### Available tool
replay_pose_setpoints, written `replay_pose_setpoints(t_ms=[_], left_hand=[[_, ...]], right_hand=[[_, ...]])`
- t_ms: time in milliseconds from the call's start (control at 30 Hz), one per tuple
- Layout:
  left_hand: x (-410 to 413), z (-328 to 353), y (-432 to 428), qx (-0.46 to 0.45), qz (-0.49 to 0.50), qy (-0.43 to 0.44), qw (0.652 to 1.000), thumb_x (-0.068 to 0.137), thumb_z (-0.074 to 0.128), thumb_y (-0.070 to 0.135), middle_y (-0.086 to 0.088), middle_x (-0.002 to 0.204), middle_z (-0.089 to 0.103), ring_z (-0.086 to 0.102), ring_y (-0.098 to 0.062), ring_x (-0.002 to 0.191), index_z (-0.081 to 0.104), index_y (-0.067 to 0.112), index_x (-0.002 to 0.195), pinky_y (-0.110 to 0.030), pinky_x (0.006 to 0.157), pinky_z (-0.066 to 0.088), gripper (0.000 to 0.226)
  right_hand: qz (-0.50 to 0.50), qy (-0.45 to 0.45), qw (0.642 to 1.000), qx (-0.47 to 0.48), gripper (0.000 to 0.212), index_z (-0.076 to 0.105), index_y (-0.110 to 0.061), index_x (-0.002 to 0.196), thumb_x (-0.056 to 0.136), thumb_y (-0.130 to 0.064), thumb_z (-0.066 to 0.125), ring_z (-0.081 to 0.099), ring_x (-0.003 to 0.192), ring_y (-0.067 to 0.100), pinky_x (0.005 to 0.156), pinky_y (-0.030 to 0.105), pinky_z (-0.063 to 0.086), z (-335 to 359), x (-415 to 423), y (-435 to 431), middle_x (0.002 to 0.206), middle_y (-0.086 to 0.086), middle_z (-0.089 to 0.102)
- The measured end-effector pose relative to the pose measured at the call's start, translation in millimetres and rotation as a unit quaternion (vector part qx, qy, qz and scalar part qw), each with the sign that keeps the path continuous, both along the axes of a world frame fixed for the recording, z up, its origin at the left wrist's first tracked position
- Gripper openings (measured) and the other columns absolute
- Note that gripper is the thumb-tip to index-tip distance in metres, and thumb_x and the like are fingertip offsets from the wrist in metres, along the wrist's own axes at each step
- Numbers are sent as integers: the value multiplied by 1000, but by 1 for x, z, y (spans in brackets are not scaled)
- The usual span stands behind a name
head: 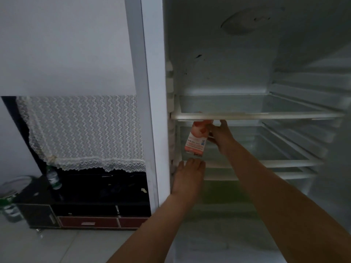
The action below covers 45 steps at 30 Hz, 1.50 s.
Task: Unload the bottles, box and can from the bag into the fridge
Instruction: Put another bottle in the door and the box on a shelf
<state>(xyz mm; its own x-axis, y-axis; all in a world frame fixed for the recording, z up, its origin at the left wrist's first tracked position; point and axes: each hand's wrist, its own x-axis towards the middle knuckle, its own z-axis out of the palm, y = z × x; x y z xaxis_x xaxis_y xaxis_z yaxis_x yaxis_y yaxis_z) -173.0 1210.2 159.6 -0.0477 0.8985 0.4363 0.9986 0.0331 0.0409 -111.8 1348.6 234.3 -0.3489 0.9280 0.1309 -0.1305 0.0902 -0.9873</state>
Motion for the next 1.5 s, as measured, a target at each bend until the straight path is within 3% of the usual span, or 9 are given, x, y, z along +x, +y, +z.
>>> replay_pose_setpoints(t_ms=[167, 267, 400, 500, 667, 767, 867, 1300, 1500], left_hand=[[0, -1, 0, 5, 3, 18, 1000, 81, 57, 9, -12, 132, 50, 46, -30, 123, 47, 8, 127, -47, 106, 35, 47], [-2, -5, 4, 43, -2, 38, 998, 53, 78, 17, -2, 99, 69, 66, -20, 91, 67, 16, 99, -36, 79, 56, 48], [-3, -7, 6, 55, -1, 44, 998, 40, 80, 26, 7, 85, 70, 66, -12, 77, 70, 22, 87, -27, 67, 58, 48], [-3, -8, 7, 59, 6, 62, 996, 43, 79, 27, 9, 85, 69, 65, -10, 77, 69, 23, 87, -25, 66, 57, 46], [-4, -7, 8, 56, 7, 47, 997, 45, 78, 25, 8, 87, 69, 66, -12, 79, 69, 23, 89, -26, 69, 57, 45], [-4, -7, 6, 62, 2, 44, 997, 45, 79, 23, 7, 88, 70, 67, -13, 81, 70, 21, 89, -27, 70, 57, 45], [-3, -6, 5, 69, -2, 41, 997, 44, 79, 23, 6, 87, 71, 67, -13, 80, 70, 21, 89, -27, 70, 58, 45], [-5, -7, 5, 76, 5, 36, 996, 47, 80, 23, 2, 88, 71, 67, -17, 82, 70, 18, 91, -29, 71, 57, 46], [-2, -4, 1, 15, 2, 7, 1000, 85, 54, 22, -12, 134, 48, 41, -29, 125, 44, 10, 129, -44, 106, 34, 47]], right_hand=[[-31, -53, 998, -6, 50, 32, -13, 124, 84, -15, 61, 59, 88, 29, 65, 32, 50, -6, -21, 7, 107, 17, 56], [-61, -126, 989, 40, 30, 42, -15, 99, 84, -31, 61, 61, 90, 32, 77, 41, 53, -15, -33, 14, 106, 19, 62], [-86, -176, 979, 63, 11, 57, -7, 83, 86, -18, 57, 56, 69, 23, 58, 26, 43, -21, -41, 18, 83, 15, 62], [-77, -209, 972, 79, 29, 53, -16, 55, 84, -12, 55, 58, 70, 23, 67, 34, 50, -26, -44, 26, 82, 20, 71], [-32, -246, 967, 57, 44, 68, 5, 78, 78, -39, 67, 67, 84, 28, 73, 38, 53, -19, -44, 25, 89, 20, 71], [-6, -211, 977, 18, 26, 57, -6, 63, 83, -23, 60, 60, 83, 28, 70, 37, 51, -9, -36, 10, 88, 16, 62], [25, -234, 972, 10, 18, 60, 0, 81, 82, -17, 62, 59, 86, 26, 61, 29, 48, -6, -31, 6, 93, 16, 61], [-33, -172, 984, 31, 17, 60, 0, 85, 88, -9, 45, 55, 80, 27, 61, 32, 49, -13, -12, 4, 90, 23, 57], [-80, -182, 971, 134, 33, 57, -4, 118, 91, -18, 45, 58, 105, 30, 95, 43, 48, -11, 31, -21, 121, 20, 60]])
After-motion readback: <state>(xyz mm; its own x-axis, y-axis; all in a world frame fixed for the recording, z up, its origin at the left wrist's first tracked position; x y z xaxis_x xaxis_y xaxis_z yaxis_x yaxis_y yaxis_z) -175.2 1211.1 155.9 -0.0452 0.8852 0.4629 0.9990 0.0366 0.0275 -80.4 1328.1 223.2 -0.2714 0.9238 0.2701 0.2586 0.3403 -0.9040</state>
